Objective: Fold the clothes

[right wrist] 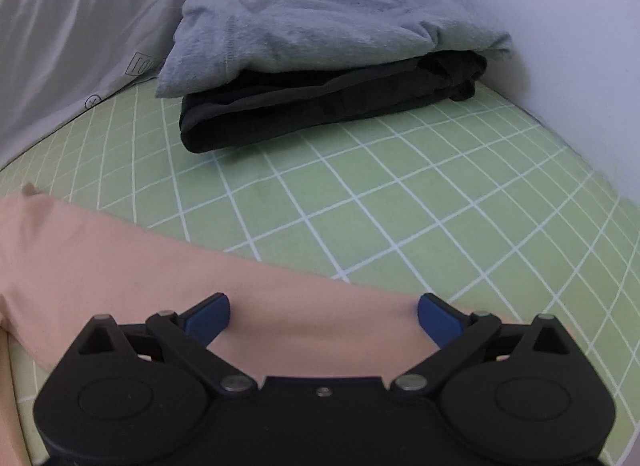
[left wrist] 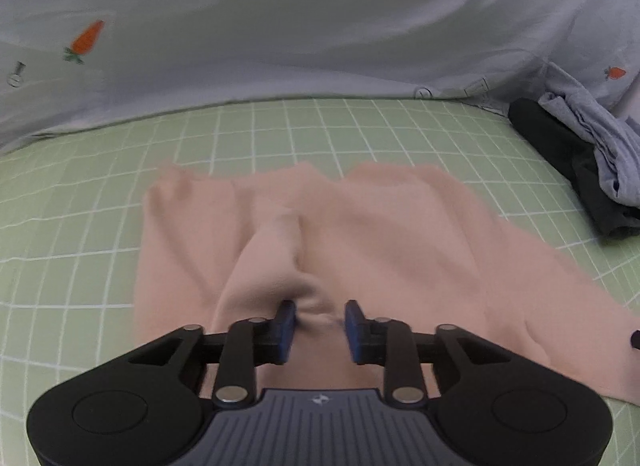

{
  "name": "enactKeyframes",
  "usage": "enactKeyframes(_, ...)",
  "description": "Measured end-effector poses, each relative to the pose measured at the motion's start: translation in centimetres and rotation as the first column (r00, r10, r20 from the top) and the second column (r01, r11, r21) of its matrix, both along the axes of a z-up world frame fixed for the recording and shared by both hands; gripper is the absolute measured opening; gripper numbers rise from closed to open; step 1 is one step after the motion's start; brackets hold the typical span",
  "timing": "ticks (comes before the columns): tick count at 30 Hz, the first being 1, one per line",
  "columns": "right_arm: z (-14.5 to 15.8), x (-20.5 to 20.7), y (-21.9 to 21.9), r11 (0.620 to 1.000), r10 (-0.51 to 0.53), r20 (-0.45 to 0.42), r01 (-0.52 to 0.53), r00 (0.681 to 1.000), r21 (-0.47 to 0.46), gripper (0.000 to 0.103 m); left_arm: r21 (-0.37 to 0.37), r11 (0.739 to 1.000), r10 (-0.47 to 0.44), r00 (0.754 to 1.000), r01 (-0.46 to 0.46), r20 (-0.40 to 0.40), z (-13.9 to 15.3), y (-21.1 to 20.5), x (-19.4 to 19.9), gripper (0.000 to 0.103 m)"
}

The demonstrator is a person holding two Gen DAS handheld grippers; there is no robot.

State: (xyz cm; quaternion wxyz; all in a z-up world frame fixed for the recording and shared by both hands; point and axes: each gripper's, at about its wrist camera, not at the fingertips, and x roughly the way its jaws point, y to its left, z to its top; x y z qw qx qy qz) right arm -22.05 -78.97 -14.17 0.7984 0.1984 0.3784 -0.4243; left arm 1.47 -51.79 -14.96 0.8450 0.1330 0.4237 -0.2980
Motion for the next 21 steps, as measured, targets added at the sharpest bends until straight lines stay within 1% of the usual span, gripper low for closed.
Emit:
enactKeyframes(1, 0.0, -0.1, 0.0, 1.000, -0.002, 0.002, 0.002, 1.000, -0.002, 0.103, 0.004, 1.000, -0.010, 1.000, 0.010, 0.003, -0.1, -0.2, -0.1, 0.052)
enactKeyframes(2, 0.0, -0.1, 0.1, 1.000, -0.003, 0.003, 0.003, 1.000, -0.003, 0.103, 0.008, 1.000, -0.019, 1.000, 0.019, 0.005, -0.2, -0.5, -0.1, 0.058)
enactKeyframes(3, 0.0, -0.1, 0.0, 1.000, -0.002, 0.002, 0.002, 1.000, -0.005, 0.103, 0.011, 1.000, -0.029, 1.000, 0.029, 0.008, -0.3, -0.7, -0.2, 0.068)
enactKeyframes(4, 0.0, 0.0, -0.1, 1.000, -0.002, 0.000, 0.002, 1.000, -0.003, 0.103, 0.015, 0.999, -0.038, 0.999, 0.038, 0.010, -0.4, -0.9, -0.3, 0.072)
enactKeyframes(7, 0.1, 0.0, -0.3, 1.000, -0.002, -0.002, 0.002, 1.000, 0.008, 0.103, 0.027, 0.997, -0.067, 0.998, 0.067, 0.017, -0.6, -1.6, -0.5, 0.074)
enactKeyframes(9, 0.1, -0.3, -0.2, 1.000, -0.003, -0.004, 0.003, 1.000, 0.012, 0.103, 0.025, 0.998, -0.054, 0.998, 0.054, 0.012, -0.3, -1.7, -0.6, 0.075)
enactKeyframes(11, 0.2, -0.9, 0.0, 1.000, -0.009, -0.005, 0.009, 1.000, 0.014, 0.103, 0.005, 1.000, -0.031, 0.999, 0.031, -0.015, 0.3, -1.1, -0.5, 0.080)
enactKeyframes(15, 0.3, -3.3, 0.5, 0.999, -0.049, -0.005, 0.049, 0.999, 0.003, 0.103, 0.027, 0.999, 0.019, 1.000, -0.019, -0.004, 1.3, 1.3, -1.8, 0.087)
enactKeyframes(17, 0.3, -4.6, 0.6, 0.997, -0.071, -0.004, 0.071, 0.997, -0.006, 0.103, 0.046, 0.998, 0.044, 0.999, -0.044, 0.003, 1.6, 2.7, -2.6, 0.088)
enactKeyframes(21, 0.3, -6.9, 0.8, 0.993, -0.118, 0.005, 0.118, 0.993, -0.011, 0.103, 0.076, 0.992, 0.106, 0.994, -0.105, -0.010, 1.5, 5.6, -4.5, 0.090)
